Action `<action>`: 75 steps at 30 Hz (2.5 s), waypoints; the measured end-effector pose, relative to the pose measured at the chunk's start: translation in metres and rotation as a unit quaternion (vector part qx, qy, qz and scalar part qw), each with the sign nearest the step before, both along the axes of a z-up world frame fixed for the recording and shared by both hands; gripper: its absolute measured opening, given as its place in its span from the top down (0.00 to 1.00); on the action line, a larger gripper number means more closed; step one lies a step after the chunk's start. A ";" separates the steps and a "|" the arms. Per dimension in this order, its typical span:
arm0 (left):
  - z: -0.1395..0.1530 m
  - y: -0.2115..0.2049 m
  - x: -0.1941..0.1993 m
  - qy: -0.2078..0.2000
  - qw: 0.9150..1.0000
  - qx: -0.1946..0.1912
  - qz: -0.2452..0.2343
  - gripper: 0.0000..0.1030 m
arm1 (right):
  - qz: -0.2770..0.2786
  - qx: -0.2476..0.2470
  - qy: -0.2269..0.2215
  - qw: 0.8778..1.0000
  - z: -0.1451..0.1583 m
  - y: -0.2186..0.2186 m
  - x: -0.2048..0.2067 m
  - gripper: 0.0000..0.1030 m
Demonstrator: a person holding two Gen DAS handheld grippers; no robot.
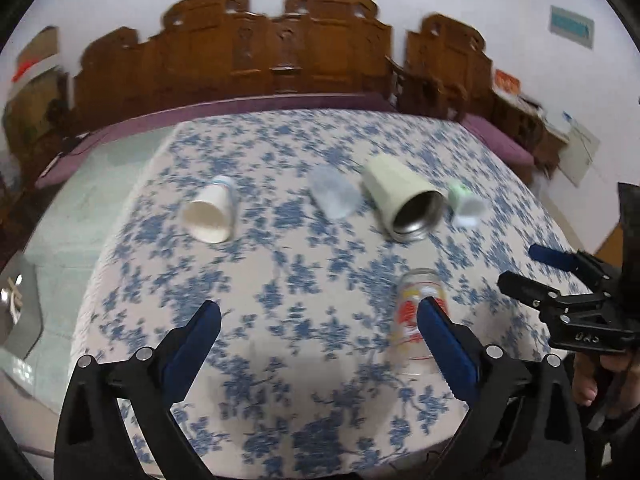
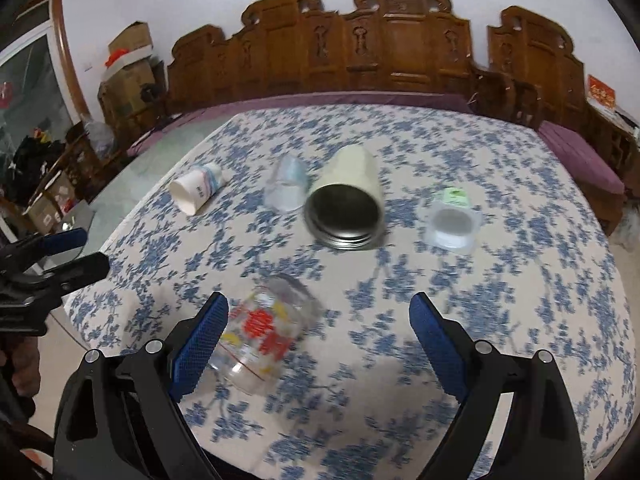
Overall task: Flip cup upside down
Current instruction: 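Close the right tool on the glass while the left tool releases it, then rotate the held glass with the right tool to turn its rim downward, then lower the glass onto the tablecloth and open the right tool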
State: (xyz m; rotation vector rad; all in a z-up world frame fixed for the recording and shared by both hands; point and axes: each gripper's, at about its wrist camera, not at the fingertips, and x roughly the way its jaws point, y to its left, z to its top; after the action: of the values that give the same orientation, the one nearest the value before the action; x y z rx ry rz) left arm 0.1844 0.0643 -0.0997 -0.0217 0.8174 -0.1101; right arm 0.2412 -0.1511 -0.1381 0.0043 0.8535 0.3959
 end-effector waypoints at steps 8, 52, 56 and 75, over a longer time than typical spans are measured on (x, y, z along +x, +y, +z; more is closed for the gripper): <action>-0.012 0.038 -0.010 -0.007 0.998 0.005 0.057 0.08 | 0.004 0.003 0.095 0.995 -0.033 0.038 0.031 0.15; -0.014 0.027 -0.019 -0.005 0.999 0.025 0.033 0.08 | 0.067 -0.105 -0.004 0.992 -0.024 0.052 0.031 0.44; -0.013 0.025 -0.020 -0.008 0.999 0.028 0.033 0.08 | 0.080 -0.126 -0.013 0.989 -0.027 0.060 0.033 0.44; -0.008 0.020 -0.024 -0.016 0.999 0.032 0.028 0.08 | 0.069 -0.036 -0.013 0.997 -0.013 0.054 0.016 0.30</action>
State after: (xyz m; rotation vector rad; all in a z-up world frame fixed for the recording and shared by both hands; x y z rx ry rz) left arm 0.1600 0.0839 -0.1072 0.0178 0.7866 -0.0311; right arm 0.2571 -0.0975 -0.1513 -0.1274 0.8438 0.4921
